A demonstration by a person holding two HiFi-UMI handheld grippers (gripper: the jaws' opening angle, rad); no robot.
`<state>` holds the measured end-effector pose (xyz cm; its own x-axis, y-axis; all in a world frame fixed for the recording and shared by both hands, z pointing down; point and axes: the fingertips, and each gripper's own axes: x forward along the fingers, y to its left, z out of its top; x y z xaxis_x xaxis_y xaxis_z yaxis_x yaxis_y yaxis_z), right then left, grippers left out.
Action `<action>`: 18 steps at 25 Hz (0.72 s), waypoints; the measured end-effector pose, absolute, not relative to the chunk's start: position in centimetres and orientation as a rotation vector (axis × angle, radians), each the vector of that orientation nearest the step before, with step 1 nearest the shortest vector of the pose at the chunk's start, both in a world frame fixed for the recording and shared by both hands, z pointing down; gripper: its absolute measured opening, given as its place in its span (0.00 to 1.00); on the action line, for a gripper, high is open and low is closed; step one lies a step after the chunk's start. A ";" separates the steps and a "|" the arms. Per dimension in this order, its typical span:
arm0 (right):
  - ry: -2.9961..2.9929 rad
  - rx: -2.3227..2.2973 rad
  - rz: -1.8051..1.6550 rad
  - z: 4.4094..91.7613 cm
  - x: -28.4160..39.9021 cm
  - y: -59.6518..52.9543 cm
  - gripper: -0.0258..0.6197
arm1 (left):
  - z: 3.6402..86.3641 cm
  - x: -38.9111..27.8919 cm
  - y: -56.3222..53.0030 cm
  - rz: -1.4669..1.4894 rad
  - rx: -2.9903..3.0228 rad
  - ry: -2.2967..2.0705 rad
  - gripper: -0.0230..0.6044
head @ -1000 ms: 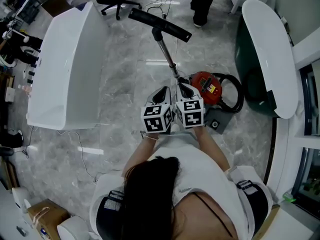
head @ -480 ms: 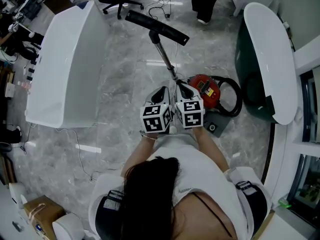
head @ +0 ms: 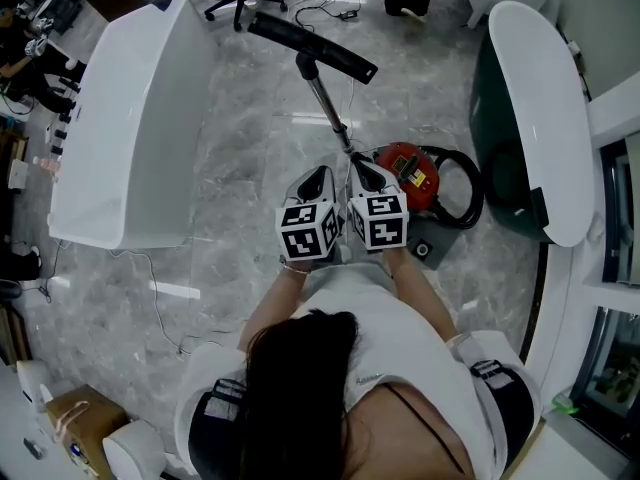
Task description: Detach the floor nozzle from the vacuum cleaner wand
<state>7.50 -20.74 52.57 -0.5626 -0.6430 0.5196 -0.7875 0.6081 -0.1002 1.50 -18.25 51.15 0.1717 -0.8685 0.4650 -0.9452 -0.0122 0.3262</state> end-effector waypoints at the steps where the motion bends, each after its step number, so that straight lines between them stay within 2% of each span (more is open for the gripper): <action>1: -2.400 1.135 0.451 52.6 7.5 -20.7 0.06 | 51.2 1.5 -18.2 0.176 1.888 -1.707 0.05; 18: -2.409 1.121 0.454 52.6 7.2 -22.0 0.06 | 51.3 1.0 -19.8 0.147 1.910 -1.673 0.05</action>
<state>7.18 -22.02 52.58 -0.5732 -0.6347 0.5183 -0.7797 0.6170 -0.1068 0.98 -19.79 51.35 0.2041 -0.8697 0.4495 -0.9347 -0.0365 0.3537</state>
